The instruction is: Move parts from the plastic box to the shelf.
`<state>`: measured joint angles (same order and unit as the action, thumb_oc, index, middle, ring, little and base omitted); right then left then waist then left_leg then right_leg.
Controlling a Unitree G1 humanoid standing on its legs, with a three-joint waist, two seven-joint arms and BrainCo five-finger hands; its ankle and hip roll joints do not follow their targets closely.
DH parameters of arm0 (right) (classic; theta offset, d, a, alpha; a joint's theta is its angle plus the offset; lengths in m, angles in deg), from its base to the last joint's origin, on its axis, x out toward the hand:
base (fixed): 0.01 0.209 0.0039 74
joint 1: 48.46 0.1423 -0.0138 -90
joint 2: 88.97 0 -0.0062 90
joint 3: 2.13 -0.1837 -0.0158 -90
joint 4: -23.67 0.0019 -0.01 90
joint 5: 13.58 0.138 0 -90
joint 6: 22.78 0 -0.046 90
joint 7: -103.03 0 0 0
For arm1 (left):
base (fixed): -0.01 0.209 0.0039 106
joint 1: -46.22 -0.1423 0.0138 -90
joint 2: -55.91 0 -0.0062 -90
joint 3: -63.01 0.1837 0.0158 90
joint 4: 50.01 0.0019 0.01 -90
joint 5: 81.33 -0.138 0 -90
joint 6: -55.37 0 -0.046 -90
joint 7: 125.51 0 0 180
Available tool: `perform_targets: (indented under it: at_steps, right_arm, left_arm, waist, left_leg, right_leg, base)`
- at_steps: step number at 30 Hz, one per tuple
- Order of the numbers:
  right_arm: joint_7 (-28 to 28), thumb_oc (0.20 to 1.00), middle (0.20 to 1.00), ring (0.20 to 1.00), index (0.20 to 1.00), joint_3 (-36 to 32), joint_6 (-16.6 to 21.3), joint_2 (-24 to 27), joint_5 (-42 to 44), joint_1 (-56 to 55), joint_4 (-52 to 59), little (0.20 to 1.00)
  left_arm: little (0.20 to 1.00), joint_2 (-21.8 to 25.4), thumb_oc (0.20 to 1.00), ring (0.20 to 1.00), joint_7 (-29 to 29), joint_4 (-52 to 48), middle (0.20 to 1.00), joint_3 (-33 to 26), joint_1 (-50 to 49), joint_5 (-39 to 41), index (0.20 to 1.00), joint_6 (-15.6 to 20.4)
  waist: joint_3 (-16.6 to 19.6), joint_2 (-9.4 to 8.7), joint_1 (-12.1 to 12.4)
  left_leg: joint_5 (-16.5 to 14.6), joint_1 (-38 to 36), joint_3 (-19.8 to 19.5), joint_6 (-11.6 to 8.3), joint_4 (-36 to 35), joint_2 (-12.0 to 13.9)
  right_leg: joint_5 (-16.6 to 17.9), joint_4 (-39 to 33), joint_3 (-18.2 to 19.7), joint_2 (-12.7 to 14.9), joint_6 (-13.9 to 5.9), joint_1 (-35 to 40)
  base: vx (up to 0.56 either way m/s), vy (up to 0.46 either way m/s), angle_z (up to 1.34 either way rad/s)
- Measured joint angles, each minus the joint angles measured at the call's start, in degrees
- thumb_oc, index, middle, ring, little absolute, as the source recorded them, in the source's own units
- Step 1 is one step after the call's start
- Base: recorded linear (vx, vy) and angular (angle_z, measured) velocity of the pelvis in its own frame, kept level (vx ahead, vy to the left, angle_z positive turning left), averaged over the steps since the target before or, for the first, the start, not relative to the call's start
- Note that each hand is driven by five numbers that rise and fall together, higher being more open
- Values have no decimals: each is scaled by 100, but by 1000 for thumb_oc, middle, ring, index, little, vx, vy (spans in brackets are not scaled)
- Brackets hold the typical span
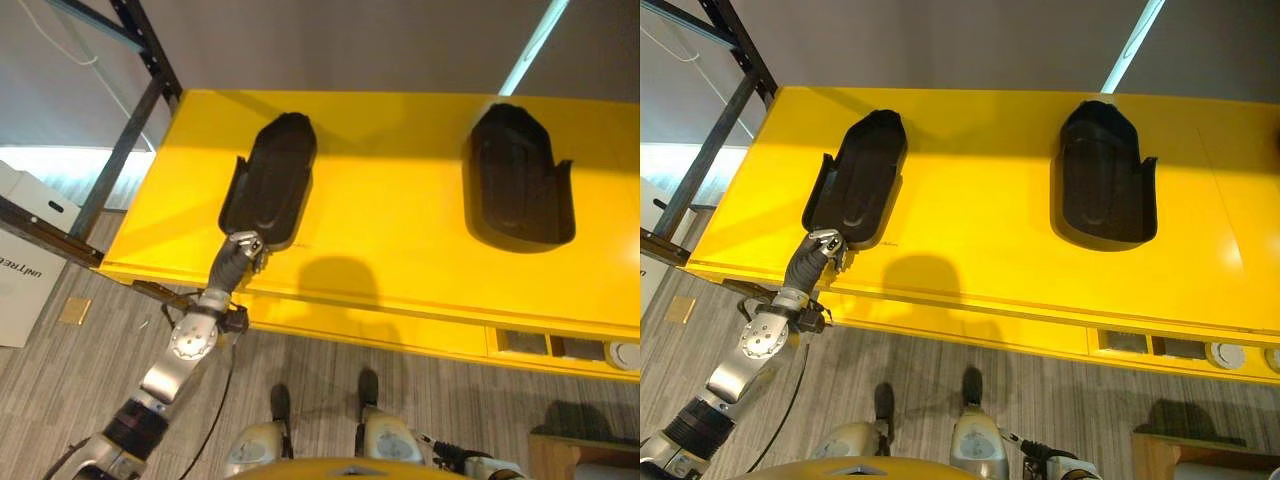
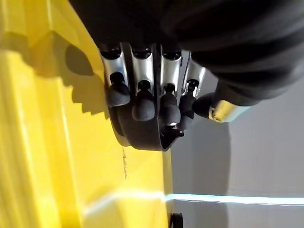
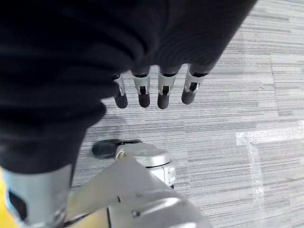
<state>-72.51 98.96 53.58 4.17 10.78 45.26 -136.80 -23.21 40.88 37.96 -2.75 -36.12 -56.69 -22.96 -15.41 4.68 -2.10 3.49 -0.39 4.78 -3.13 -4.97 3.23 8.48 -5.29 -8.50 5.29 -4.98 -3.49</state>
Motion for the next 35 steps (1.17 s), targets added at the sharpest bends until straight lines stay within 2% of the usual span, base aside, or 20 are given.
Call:
perform_targets:
  at_steps: [8, 15, 17, 20, 22, 24, 25, 26, 27, 28, 29, 31, 32, 34, 35]
  right_arm:
    - [1, 1000, 1000, 1000, 1000, 0, 2, 2, -92, -5, -1, 1000]
    - [-2, 1000, 1000, 1000, 1000, 0, 23, 17, -406, -7, -13, 1000]
    - [-2, 1000, 1000, 1000, 1000, -4, 42, 13, -403, -23, -22, 1000]
    - [-12, 1000, 1000, 1000, 1000, -11, 58, -10, -332, -17, -22, 1000]
    - [-17, 1000, 1000, 1000, 1000, -13, -19, -11, -190, -63, -28, 1000]
    - [-22, 1000, 1000, 1000, 1000, 8, -50, -15, -170, -116, -37, 1000]
    - [-28, 1000, 1000, 1000, 1000, 40, -70, -15, -174, -130, -47, 1000]
    - [-35, 1000, 1000, 1000, 1000, 81, -93, -10, -176, -133, -54, 1000]
    - [-33, 1000, 1000, 1000, 1000, 133, -119, -16, -187, -141, -55, 1000]
    - [-30, 1000, 1000, 1000, 1000, 211, -134, -23, -197, -137, -55, 1000]
    - [-5, 1000, 1000, 1000, 1000, 356, -133, -67, -192, -110, -43, 1000]
    - [2, 1000, 1000, 1000, 1000, 417, -96, -257, -100, 123, -28, 1000]
    - [-4, 1000, 1000, 1000, 1000, 447, -101, -321, -31, 149, -45, 1000]
    - [8, 1000, 1000, 1000, 1000, 298, -136, -429, 325, 177, -156, 1000]
    - [6, 1000, 1000, 1000, 1000, 213, -135, -458, 443, 148, -254, 1000]
  left_arm:
    - [200, -21, 200, 200, -152, 9, 200, -27, 234, -12, 200, -49]
    - [200, -114, 200, 200, -658, 47, 200, -196, 229, -130, 200, -111]
    - [200, -114, 200, 200, -846, 33, 200, -267, 211, -150, 200, 17]
    - [200, -115, 200, 200, -1260, -27, 200, -566, 114, -626, 200, 375]
    - [200, -115, 200, 200, -1682, -185, 200, -722, -148, -1100, 200, 651]
    - [200, -101, 200, 200, -1955, -107, 200, -722, -418, -1414, 200, 801]
    - [313, -115, 313, 313, -2049, 64, 313, -715, -525, -1602, 313, 947]
    - [511, -114, 511, 511, -2125, 249, 511, -706, -641, -1747, 511, 1042]
    - [799, -113, 799, 799, -2143, 417, 799, -700, -781, -1880, 799, 1083]
    - [1000, -111, 1000, 1000, -2192, 642, 1000, -628, -954, -1971, 1000, 1117]
    - [1000, -181, 1000, 1000, -2343, 1596, 1000, -415, -1124, -2021, 1000, 1127]
    - [1000, -393, 1000, 1000, -2378, 2911, 1000, -317, -1658, -1832, 1000, 977]
    - [1000, -528, 1000, 1000, -2421, 3546, 1000, -347, -1757, -1794, 1000, 1086]
    - [1000, -1242, 1000, 1000, -2542, 5332, 1000, -916, -1993, -1685, 1000, 1060]
    - [1000, -1330, 1000, 1000, -2585, 5493, 1000, -985, -2238, -1633, 1000, 1019]
  waist:
    - [-138, 25, -155]
    - [-143, 31, -123]
    - [-142, 35, -122]
    - [-114, 37, -92]
    - [-89, 40, 61]
    - [161, 38, 229]
    - [245, 32, 288]
    - [317, 19, 318]
    - [431, -11, 332]
    - [566, -41, 422]
    - [790, -95, 542]
    - [841, -168, 609]
    - [853, -183, 644]
    - [878, -247, 655]
    - [876, -302, 731]
  left_leg:
    - [12, -1, 28, -12, 2, 12]
    - [9, -132, 73, -14, -1, 20]
    - [2, -211, 49, -21, -2, 28]
    - [-74, -298, -25, -47, -3, 50]
    - [-86, -456, -106, -67, -2, 87]
    - [-87, -420, -181, -71, -4, 112]
    - [-83, -434, -206, -68, -4, 121]
    - [-61, -488, -258, -42, -3, 128]
    - [-61, -502, -319, -43, -3, 134]
    - [-60, -507, -335, -45, -3, 141]
    - [-58, -521, -352, -62, -2, 154]
    - [-76, -556, -440, -110, -4, 157]
    - [-75, -557, -471, -113, -3, 157]
    - [-75, -563, -491, -112, -2, 153]
    - [-72, -539, -492, -107, -3, 154]
  right_leg:
    - [37, 14, 40, -25, 38, -28]
    - [29, 9, 56, -24, 26, 97]
    - [24, 11, 32, -26, 27, 210]
    - [1, 20, -30, -38, 32, 368]
    - [-26, 33, -123, -69, 82, 564]
    - [-59, 36, -190, -95, 81, 576]
    - [-65, 35, -227, -102, 100, 605]
    - [-89, 35, -286, -110, 113, 685]
    - [-123, 32, -344, -114, 115, 732]
    - [-143, 26, -384, -127, 119, 760]
    - [-170, -1, -413, -135, 112, 786]
    - [-200, 10, -483, -141, 97, 869]
    - [-210, 36, -483, -141, 109, 870]
    - [-232, 27, -488, -128, 142, 885]
    - [-236, 22, -512, -127, 147, 880]
  base:
    - [21, 9, -3]
    - [-28, -5, -1]
    - [-39, -66, 5]
    - [-47, -90, 10]
    - [-58, -89, 21]
    - [-66, -95, 19]
    - [-39, -67, 17]
    - [-42, -65, 26]
    - [-45, -60, 29]
    - [-65, -54, 24]
    - [-85, -44, 18]
    - [-108, -35, 14]
    - [-70, -12, 7]
    - [-25, 8, 8]
    - [-9, 24, 15]
